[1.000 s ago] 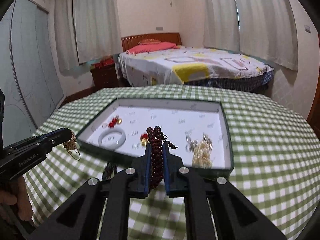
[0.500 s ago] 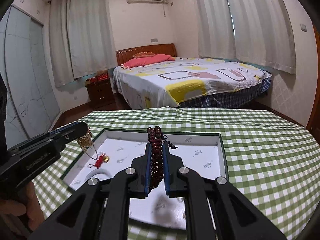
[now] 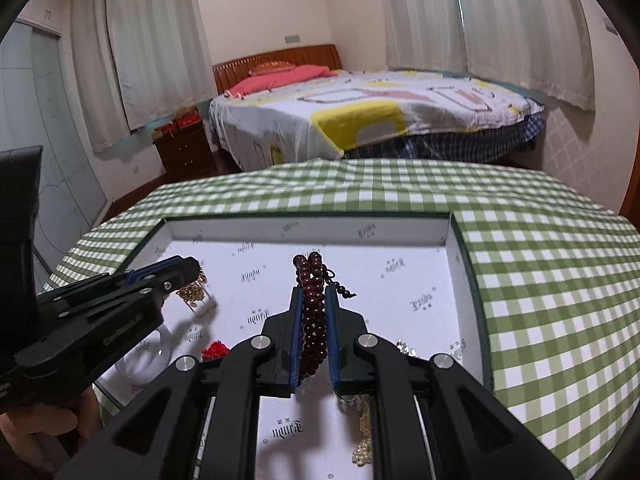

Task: Organize jewelry
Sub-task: 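Carry the gold chain into the box with the left tool while the right tool carries the bracelet there, then open the left tool to drop the chain while the right tool drops the bracelet in the box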

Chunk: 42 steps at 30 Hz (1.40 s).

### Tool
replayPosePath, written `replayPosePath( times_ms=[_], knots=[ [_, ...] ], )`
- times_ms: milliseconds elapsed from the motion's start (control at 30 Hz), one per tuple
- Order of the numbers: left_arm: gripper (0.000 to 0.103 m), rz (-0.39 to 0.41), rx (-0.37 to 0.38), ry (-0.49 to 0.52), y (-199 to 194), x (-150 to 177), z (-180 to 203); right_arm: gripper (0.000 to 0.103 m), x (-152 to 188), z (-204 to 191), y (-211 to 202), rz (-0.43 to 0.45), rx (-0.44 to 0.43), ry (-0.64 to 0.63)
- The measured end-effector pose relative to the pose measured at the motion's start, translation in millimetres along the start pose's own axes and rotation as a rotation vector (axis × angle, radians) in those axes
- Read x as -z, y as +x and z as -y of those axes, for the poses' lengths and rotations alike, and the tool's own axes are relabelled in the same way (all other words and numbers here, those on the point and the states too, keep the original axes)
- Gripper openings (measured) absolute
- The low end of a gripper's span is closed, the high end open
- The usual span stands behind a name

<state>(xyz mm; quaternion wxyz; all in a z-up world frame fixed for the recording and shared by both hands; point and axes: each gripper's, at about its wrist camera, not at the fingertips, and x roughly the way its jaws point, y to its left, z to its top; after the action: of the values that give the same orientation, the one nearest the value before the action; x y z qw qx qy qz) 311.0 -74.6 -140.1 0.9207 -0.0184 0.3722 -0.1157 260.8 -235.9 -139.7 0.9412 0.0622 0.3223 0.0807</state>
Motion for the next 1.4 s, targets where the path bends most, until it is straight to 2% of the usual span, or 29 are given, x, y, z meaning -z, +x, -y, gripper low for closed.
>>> replayPosePath(
  times_ms=[167,433,533,567,667,1033,1100,1133,1400],
  knots=[
    [0.012,-0.042,-0.007,-0.012,11,4,-3,0.012,4,3,6,-0.04,-0.005,0.017],
    [0.014,-0.046,-0.026,-0.001,10,7,0,0.013,7,4,11,-0.067,0.001,0.024],
    [0.015,-0.046,-0.026,-0.001,10,7,0,0.019,6,5,13,-0.074,0.001,0.027],
    [0.018,-0.046,-0.027,0.0,10,7,0,0.023,5,5,13,-0.076,0.001,0.027],
    [0.026,-0.036,-0.032,0.002,9,6,1,0.025,5,5,14,-0.075,0.003,0.027],
    [0.029,-0.029,-0.04,0.01,6,6,4,0.037,5,5,11,-0.059,0.01,0.021],
    [0.035,-0.024,-0.043,0.014,4,5,6,0.041,4,5,9,-0.055,0.011,0.019],
    [0.043,-0.019,-0.046,0.017,4,4,7,0.042,4,4,8,-0.052,0.013,0.017],
    [0.051,-0.009,-0.052,0.025,-1,3,7,0.049,2,6,3,-0.037,0.02,0.011]
  ],
)
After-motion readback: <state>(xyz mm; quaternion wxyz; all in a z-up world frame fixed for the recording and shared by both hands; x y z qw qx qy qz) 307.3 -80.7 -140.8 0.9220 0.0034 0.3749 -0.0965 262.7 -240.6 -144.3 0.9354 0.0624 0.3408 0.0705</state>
